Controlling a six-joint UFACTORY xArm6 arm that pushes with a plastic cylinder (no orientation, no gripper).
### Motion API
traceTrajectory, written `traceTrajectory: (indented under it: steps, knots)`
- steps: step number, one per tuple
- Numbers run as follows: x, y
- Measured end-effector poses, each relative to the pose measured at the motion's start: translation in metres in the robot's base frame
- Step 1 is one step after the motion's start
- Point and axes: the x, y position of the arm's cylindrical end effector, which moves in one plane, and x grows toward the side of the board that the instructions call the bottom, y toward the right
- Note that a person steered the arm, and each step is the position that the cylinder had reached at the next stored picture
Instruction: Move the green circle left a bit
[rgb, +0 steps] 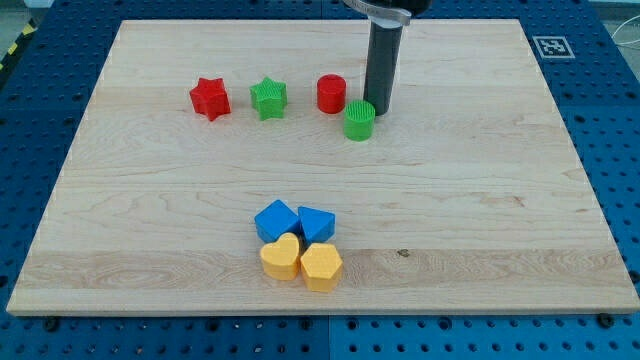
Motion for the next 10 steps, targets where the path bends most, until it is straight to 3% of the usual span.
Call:
traceTrajectory:
  steps: [4, 9, 10]
  knots:
    - [0.043, 0.017]
    - [0.043, -0.018]
    - [0.034, 0.021]
